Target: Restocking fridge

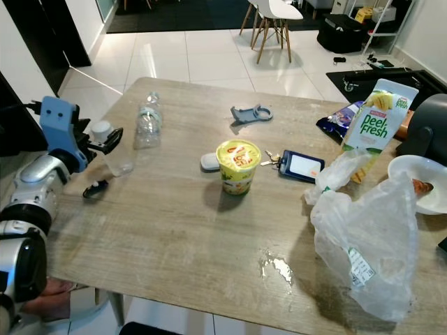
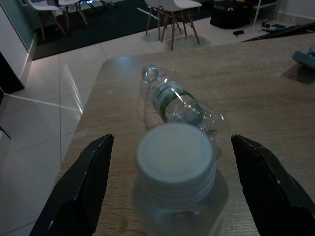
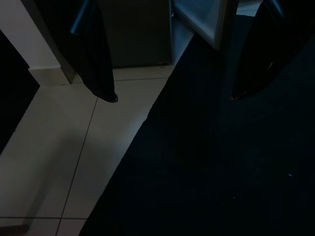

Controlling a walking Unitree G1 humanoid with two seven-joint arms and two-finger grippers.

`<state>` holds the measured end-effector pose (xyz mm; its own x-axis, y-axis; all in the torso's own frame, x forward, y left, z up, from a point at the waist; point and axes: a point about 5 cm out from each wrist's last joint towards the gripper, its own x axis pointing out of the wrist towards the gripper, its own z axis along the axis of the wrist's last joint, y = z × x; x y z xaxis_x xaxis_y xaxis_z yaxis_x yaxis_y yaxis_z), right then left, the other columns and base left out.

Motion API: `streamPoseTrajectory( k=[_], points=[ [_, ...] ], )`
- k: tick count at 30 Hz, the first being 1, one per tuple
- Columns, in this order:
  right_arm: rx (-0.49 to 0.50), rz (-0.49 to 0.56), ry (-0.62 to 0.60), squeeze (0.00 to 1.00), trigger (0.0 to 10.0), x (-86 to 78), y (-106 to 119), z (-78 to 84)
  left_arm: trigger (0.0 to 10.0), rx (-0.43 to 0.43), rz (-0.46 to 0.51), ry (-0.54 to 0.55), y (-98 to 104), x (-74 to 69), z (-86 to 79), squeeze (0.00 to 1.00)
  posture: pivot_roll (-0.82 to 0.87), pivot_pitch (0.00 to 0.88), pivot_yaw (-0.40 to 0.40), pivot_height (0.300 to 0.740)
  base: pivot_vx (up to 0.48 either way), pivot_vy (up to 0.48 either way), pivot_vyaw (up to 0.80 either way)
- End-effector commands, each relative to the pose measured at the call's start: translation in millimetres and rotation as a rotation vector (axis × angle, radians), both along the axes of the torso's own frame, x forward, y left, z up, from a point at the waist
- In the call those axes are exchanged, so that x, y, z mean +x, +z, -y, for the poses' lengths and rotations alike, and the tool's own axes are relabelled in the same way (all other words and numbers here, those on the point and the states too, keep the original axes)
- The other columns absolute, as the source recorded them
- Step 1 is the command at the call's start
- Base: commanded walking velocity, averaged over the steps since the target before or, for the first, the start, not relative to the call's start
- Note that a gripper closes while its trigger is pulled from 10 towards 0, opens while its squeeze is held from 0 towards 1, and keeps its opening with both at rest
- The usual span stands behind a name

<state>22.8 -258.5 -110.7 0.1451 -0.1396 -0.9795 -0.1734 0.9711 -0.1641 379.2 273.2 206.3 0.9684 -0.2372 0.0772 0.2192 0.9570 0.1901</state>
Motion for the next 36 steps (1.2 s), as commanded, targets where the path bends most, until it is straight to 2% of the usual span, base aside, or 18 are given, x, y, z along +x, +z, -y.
streamPoseTrajectory(
  k=[1,3,4,5,6,11,12,13,20,21,22,23,24,25,28,29,32,36],
  points=[
    [0.004,-0.012,0.007,0.00,10.0,-4.6,0,0.8,10.0,0.019,-0.008,0.004,2,-0.4,-3.8,0.00,-0.03,0.178,0.001,0.740,0.000,0.000,0.00],
    [0.006,-0.009,0.008,0.00,10.0,-4.1,0,0.2,10.0,0.017,-0.011,-0.005,2,0.1,-1.8,0.00,-0.03,0.179,-0.002,0.740,0.000,0.000,0.00],
    [0.007,-0.008,0.010,0.00,10.0,-3.8,0,-0.3,5.0,0.014,-0.012,-0.019,1,0.5,0.3,0.00,-0.03,0.179,-0.002,0.740,0.000,0.000,0.00],
    [0.008,-0.006,0.011,0.00,10.0,-3.5,0,-0.6,5.0,0.012,-0.013,-0.029,1,0.7,1.8,0.00,-0.03,0.179,-0.002,0.740,0.000,0.000,0.00],
    [0.008,-0.006,0.012,0.00,10.0,-3.4,0,-0.7,0.0,0.011,-0.010,-0.036,1,1.2,3.4,0.00,-0.03,0.179,-0.002,0.740,0.000,0.000,0.00],
    [0.006,-0.005,0.012,0.00,10.0,-3.0,0,0.2,0.0,0.011,0.002,-0.048,4,3.1,7.4,0.00,-0.04,0.177,-0.002,0.740,0.000,0.000,0.00],
    [0.006,-0.004,0.012,0.00,10.0,-2.6,0,0.3,0.1,0.011,0.006,-0.054,5,3.6,8.9,0.00,-0.04,0.174,-0.001,0.740,0.000,0.000,0.00],
    [0.005,-0.003,0.012,0.00,10.0,-2.1,0,0.4,0.7,0.012,0.009,-0.060,5,4.0,10.3,0.00,-0.04,0.171,-0.002,0.740,0.000,0.000,0.00],
    [0.007,0.001,0.012,0.00,10.0,0.3,0,-0.9,0.6,0.014,0.012,-0.073,5,4.5,13.7,0.00,-0.04,0.161,-0.001,0.740,0.000,0.000,0.00],
    [0.008,0.003,0.013,0.00,10.0,1.6,0,-1.4,1.3,0.013,0.011,-0.075,4,4.5,14.5,0.00,-0.04,0.154,0.000,0.740,0.000,0.000,0.00],
    [0.008,0.003,0.013,0.00,10.0,1.6,0,-1.4,1.3,0.013,0.011,-0.075,4,4.5,14.5,0.00,-0.04,0.154,0.000,0.740,0.000,0.000,0.00],
    [0.008,0.006,0.013,0.00,10.0,3.4,0,-1.9,4.0,0.003,0.008,-0.090,2,4.5,16.8,0.00,-0.03,0.147,0.000,0.740,0.000,0.000,0.00],
    [0.009,0.011,0.013,0.00,10.0,6.2,0,-2.5,10.0,-0.008,0.009,-0.137,0,4.4,22.7,0.00,-0.03,0.137,0.000,0.740,0.000,0.000,0.00],
    [0.010,0.018,0.012,0.00,10.0,10.0,0,-3.2,10.0,-0.032,0.023,-0.206,1,4.3,31.6,0.00,-0.03,0.127,0.000,0.740,0.000,0.000,0.00],
    [0.011,0.030,0.012,0.00,10.0,16.7,0,-4.3,10.0,-0.067,0.052,-0.310,3,3.7,44.9,0.00,-0.02,0.110,-0.002,0.740,0.000,0.000,0.00],
    [0.011,0.030,0.012,0.00,10.0,16.7,0,-4.3,10.0,-0.067,0.052,-0.310,3,3.7,44.9,0.00,-0.02,0.110,-0.002,0.740,0.000,0.000,0.00],
    [0.013,0.046,0.010,0.00,10.0,26.0,0,-6.4,10.0,-0.072,0.082,-0.468,4,0.3,66.0,0.00,-0.01,0.081,-0.001,0.740,0.000,0.000,0.00],
    [0.017,0.056,0.004,0.00,10.0,30.7,0,-7.9,10.0,-0.066,0.095,-0.523,5,-1.8,75.3,0.00,-0.01,0.060,0.000,0.740,0.000,0.000,0.00]
  ],
)
